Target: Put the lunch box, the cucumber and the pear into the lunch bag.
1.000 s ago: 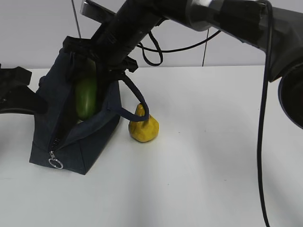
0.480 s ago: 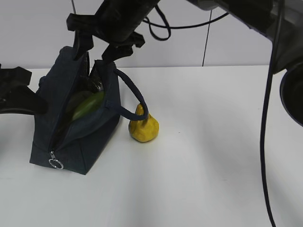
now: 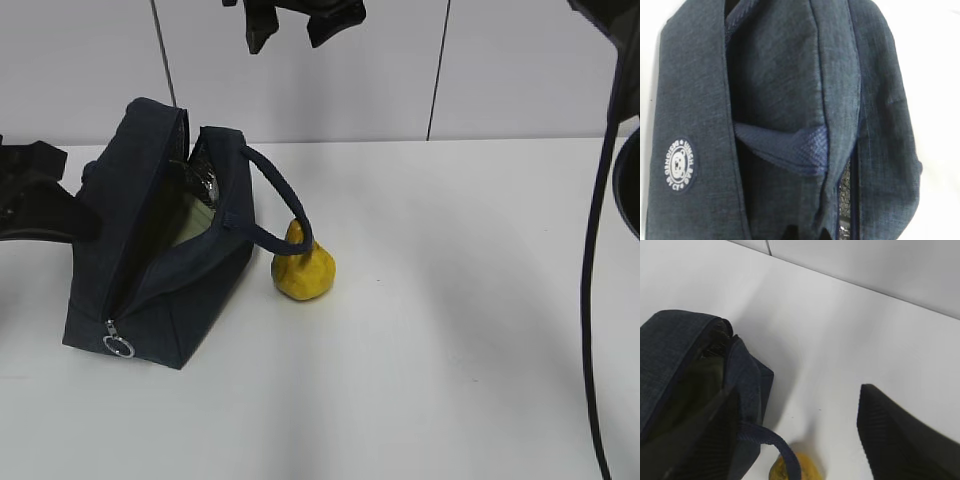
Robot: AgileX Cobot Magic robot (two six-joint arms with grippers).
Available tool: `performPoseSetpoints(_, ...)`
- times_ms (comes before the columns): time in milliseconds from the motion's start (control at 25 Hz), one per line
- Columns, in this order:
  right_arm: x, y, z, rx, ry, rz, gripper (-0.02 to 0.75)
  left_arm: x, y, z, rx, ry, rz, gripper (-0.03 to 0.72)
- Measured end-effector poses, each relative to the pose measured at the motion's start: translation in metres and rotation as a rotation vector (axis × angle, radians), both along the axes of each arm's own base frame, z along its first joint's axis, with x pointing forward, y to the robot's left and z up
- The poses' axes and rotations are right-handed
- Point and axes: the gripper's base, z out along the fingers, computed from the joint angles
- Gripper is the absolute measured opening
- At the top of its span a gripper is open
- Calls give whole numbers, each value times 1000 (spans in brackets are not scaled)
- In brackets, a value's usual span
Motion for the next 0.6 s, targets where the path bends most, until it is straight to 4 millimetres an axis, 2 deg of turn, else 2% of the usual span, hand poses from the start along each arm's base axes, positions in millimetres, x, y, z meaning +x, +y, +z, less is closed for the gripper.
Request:
performPoseSetpoints(360, -4, -10, 5, -73, -15, -34, 554, 0, 0, 0, -1, 2, -2, 3)
performPoseSetpoints(600, -20, -26, -17, -214, 99, -50, 554, 0, 0, 0, -1, 2, -2, 3)
